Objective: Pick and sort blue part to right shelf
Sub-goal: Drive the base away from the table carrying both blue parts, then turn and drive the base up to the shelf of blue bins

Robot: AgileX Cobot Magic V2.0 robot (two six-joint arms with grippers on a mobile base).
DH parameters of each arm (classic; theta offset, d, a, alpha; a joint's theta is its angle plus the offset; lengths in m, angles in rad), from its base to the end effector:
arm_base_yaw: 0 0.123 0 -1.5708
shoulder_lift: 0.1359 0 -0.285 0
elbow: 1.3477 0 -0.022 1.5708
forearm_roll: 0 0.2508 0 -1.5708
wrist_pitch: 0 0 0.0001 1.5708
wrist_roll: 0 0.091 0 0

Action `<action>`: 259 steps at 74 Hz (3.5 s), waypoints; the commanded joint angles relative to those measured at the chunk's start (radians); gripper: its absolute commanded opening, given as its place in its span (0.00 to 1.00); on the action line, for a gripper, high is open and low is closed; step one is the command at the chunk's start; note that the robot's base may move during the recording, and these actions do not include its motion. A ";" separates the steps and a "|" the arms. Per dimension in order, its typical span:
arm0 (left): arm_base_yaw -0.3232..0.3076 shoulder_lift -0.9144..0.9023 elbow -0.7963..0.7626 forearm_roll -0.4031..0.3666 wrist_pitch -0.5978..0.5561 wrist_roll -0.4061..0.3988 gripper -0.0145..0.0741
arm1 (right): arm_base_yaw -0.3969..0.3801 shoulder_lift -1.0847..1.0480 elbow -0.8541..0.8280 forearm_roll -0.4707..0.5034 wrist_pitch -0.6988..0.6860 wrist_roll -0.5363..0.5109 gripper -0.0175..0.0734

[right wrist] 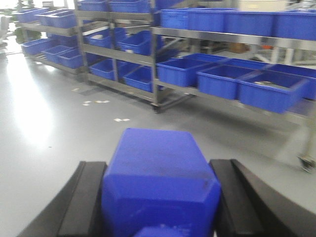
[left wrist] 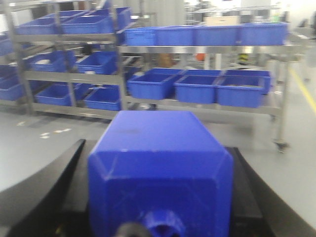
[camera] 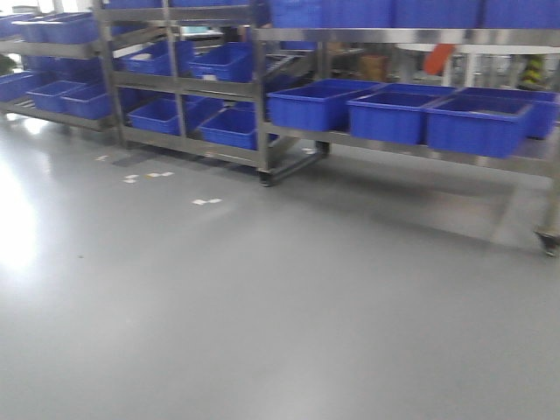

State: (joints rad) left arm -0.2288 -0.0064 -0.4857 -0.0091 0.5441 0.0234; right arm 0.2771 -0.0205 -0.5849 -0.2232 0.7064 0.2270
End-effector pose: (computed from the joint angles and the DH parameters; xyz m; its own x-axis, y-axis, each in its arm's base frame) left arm 0.0059 -0.0018 0.3186 0.0379 0.0072 -0.9993 0.2308 0.9729 0.0158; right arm -0.0100 -0.0164 0.3327 -0.0088 0.0551 -0.9984 -0.1322 0.9896 0.0558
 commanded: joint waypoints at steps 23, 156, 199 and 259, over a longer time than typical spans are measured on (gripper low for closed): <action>-0.003 -0.017 -0.029 -0.002 -0.088 0.000 0.52 | -0.001 -0.009 -0.026 -0.019 -0.098 -0.006 0.50; -0.003 -0.017 -0.025 -0.002 -0.088 0.000 0.52 | -0.001 -0.009 -0.026 -0.019 -0.095 -0.006 0.50; -0.003 -0.017 -0.025 -0.002 -0.088 0.000 0.52 | -0.001 -0.009 -0.026 -0.019 -0.095 -0.006 0.50; -0.003 -0.017 -0.025 -0.002 -0.088 0.000 0.52 | -0.001 -0.009 -0.026 -0.019 -0.095 -0.006 0.50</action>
State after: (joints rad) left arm -0.2288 -0.0064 -0.4820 -0.0087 0.5441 0.0234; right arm 0.2771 -0.0205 -0.5849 -0.2232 0.7064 0.2270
